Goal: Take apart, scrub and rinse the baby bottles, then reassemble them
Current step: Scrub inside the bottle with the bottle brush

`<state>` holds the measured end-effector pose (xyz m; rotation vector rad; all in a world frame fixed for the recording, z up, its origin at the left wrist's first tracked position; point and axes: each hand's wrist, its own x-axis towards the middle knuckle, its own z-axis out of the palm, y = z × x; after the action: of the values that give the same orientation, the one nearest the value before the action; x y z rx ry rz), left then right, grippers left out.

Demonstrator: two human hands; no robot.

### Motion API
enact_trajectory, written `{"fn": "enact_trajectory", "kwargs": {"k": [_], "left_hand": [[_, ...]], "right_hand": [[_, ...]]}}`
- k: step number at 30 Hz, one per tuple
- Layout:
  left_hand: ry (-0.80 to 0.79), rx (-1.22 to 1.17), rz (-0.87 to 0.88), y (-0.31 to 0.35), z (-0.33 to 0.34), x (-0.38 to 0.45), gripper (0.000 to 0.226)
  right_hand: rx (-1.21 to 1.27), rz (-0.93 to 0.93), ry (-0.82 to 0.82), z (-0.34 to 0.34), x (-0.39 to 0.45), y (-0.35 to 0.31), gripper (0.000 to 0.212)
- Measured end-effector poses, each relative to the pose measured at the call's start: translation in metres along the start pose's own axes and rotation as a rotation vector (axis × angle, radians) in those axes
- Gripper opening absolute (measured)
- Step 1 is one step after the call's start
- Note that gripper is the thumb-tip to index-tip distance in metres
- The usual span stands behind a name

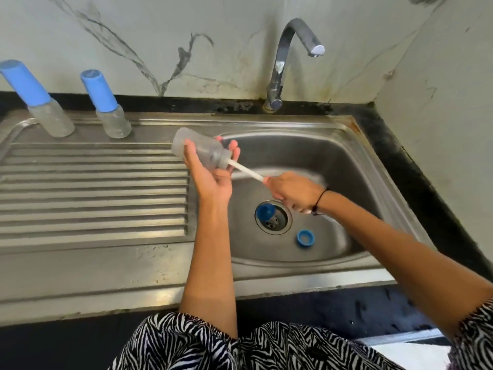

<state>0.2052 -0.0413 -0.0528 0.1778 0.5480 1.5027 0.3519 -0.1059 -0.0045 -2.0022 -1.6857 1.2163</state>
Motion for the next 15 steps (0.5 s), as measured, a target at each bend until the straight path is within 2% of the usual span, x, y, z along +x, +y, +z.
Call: {"fn": "enact_trajectory", "kwargs": {"k": [2,4,6,9,11,13,15], "left_hand": [[0.021,-0.063,-0.009,0.005,-0.001,0.002,0.092],[0.049,-0.168,-0.045,0.009,-0.001,0.006,0.066],[0.063,-0.152,-0.046,0.011,0.002,0.007,0.055],[0.089,0.019,0.020,0.005,0.011,0.006,0.060],[0.081,0.140,0.065,-0.003,0.020,0.005,0.041],[-0.001,0.159,0.057,-0.008,0.026,0.005,0.013],[-0.072,0.111,0.008,-0.008,0.024,0.004,0.005]], "right_hand": [[0.069,0.042,-0.076,-0.002,-0.001,0.007,0.051],[0.035,0.057,-0.119,0.006,-0.001,0.013,0.052],[-0.195,-0.005,-0.025,0.017,0.002,0.017,0.052],[-0.575,-0.044,0.208,0.024,0.004,0.022,0.051],[-0.661,-0.032,0.322,0.023,0.007,0.024,0.049],[-0.634,-0.038,0.353,0.019,0.012,0.024,0.049],[-0.458,-0.106,0.285,0.017,0.013,0.022,0.051]]}}
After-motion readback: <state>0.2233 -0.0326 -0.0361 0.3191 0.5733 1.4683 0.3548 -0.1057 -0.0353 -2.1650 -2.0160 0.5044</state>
